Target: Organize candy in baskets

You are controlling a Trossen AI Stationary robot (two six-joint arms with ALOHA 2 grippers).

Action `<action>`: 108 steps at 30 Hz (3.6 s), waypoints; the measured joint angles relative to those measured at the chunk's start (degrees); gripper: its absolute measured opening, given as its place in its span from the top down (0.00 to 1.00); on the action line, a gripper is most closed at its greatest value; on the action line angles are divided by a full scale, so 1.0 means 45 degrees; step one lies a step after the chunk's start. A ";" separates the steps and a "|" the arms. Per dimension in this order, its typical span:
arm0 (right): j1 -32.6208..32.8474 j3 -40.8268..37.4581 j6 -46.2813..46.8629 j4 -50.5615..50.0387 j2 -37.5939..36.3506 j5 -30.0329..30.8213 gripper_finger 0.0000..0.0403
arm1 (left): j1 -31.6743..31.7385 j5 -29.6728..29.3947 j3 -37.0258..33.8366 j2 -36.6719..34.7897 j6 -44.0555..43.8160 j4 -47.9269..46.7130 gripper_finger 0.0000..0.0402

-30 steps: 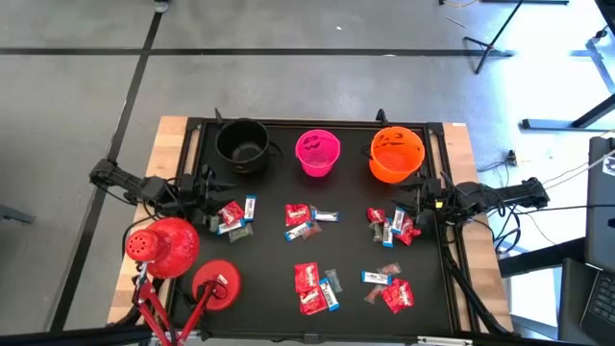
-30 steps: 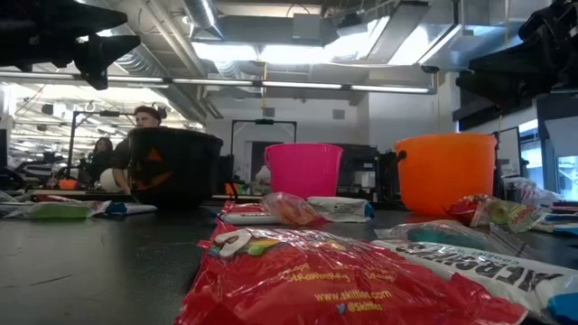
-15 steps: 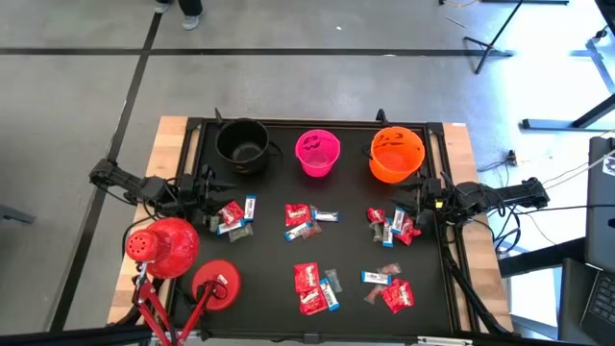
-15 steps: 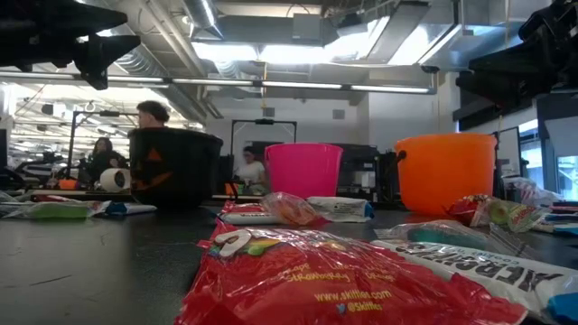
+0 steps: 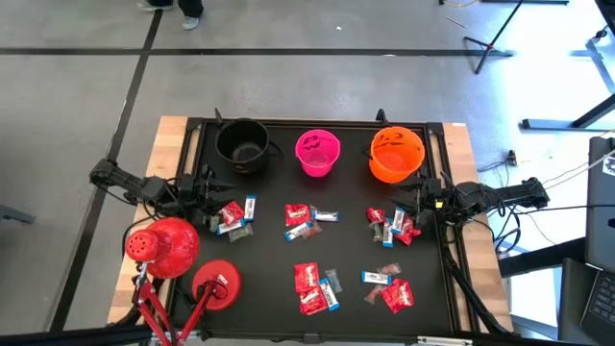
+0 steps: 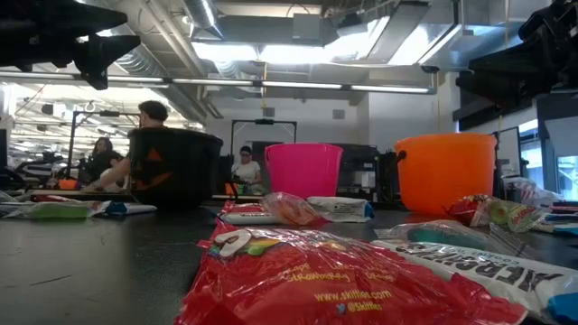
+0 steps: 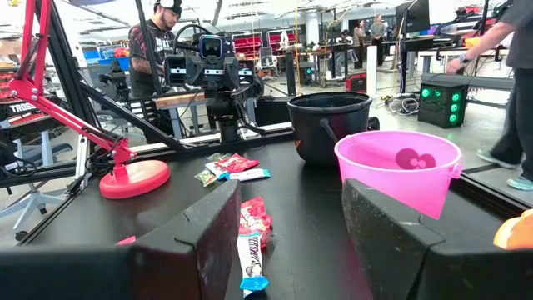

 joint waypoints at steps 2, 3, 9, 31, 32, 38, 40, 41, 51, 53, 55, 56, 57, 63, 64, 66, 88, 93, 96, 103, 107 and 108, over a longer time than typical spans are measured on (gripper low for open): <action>0.0002 -0.0001 0.0000 0.0000 0.0000 0.0001 0.47 | 0.0000 0.0000 0.0001 -0.0003 0.0000 -0.0004 0.56; 0.0003 0.0000 0.0000 0.0000 0.0000 0.0005 0.47 | 0.0000 0.0000 0.0000 -0.0002 -0.0003 0.0001 0.56; 0.0000 0.0000 0.0000 0.0000 0.0000 0.0004 0.47 | 0.0000 0.0000 0.0003 0.0002 -0.0002 -0.0004 0.56; 0.0003 0.0001 0.0000 0.0000 -0.0005 0.0005 0.47 | 0.0000 0.0000 0.0000 0.0002 -0.0004 -0.0004 0.56; 0.0001 0.0001 0.0000 0.0000 -0.0002 0.0002 0.47 | 0.0000 0.0000 0.0000 0.0002 0.0001 0.0001 0.56; 0.0003 0.0003 0.0000 0.0000 0.0000 0.0002 0.47 | 0.0000 0.0000 0.0000 0.0002 -0.0001 -0.0004 0.56; 0.0003 0.0000 0.0000 0.0000 0.0000 0.0004 0.47 | 0.0000 0.0000 0.0002 -0.0001 0.0000 -0.0002 0.56; 0.0003 0.0002 0.0000 0.0000 -0.0004 0.0001 0.47 | 0.0000 0.0000 0.0000 -0.0003 0.0001 0.0001 0.56; 0.0001 -0.0001 0.0000 0.0000 -0.0001 0.0002 0.47 | 0.0000 0.0000 0.0005 -0.0003 0.0001 -0.0004 0.56; 0.0002 -0.0001 0.0000 0.0000 -0.0003 0.0005 0.47 | 0.0000 0.0000 0.0005 -0.0002 0.0001 -0.0003 0.56; 0.0003 -0.0001 0.0000 0.0000 0.0000 0.0000 0.47 | 0.0000 0.0000 0.0000 -0.0001 0.0001 -0.0004 0.56; -0.0001 -0.0001 0.0000 0.0000 0.0000 0.0005 0.47 | 0.0000 0.0001 0.0000 -0.0003 0.0001 -0.0004 0.56; 0.0002 0.0002 0.0000 0.0000 -0.0005 0.0004 0.47 | 0.0000 0.0000 0.0000 0.0002 0.0001 -0.0004 0.56; 0.0000 0.0001 0.0000 0.0000 -0.0002 0.0000 0.47 | 0.0000 -0.0051 0.0005 0.0002 0.0534 0.0122 0.56; 0.0003 0.0003 0.0000 0.0000 -0.0004 0.0000 0.47 | 0.0000 -0.0141 0.0029 0.0002 0.0941 0.0249 0.56; 0.0003 -0.0001 0.0000 0.0000 -0.0005 0.0000 0.47 | 0.0000 -0.0194 0.0073 -0.0003 0.1440 0.0345 0.56; 0.0003 0.0002 0.0000 -0.0024 0.0000 0.0003 0.47 | 0.0000 -0.0185 0.0068 0.0000 0.1604 0.0674 0.56; -0.0001 0.0003 0.0000 -0.0029 0.0000 0.0000 0.47 | 0.0000 -0.0175 0.0068 0.0002 0.1589 0.0933 0.56; 0.0001 0.0003 0.0000 -0.0034 0.0000 0.0000 0.47 | 0.0000 -0.0171 0.0068 0.0001 0.1589 0.0943 0.56; 0.0003 0.0003 0.0000 -0.0039 0.0000 0.0005 0.47 | 0.0000 -0.0168 0.0068 0.0002 0.1575 0.1006 0.56; 0.0000 0.0000 0.0000 -0.0039 -0.0002 0.0003 0.47 | 0.0000 -0.0179 0.0068 0.0002 0.1602 0.1006 0.56; 0.0001 0.0001 0.0000 -0.0039 0.0000 0.0004 0.47 | 0.0000 -0.0232 0.0068 -0.0002 0.1663 0.1006 0.56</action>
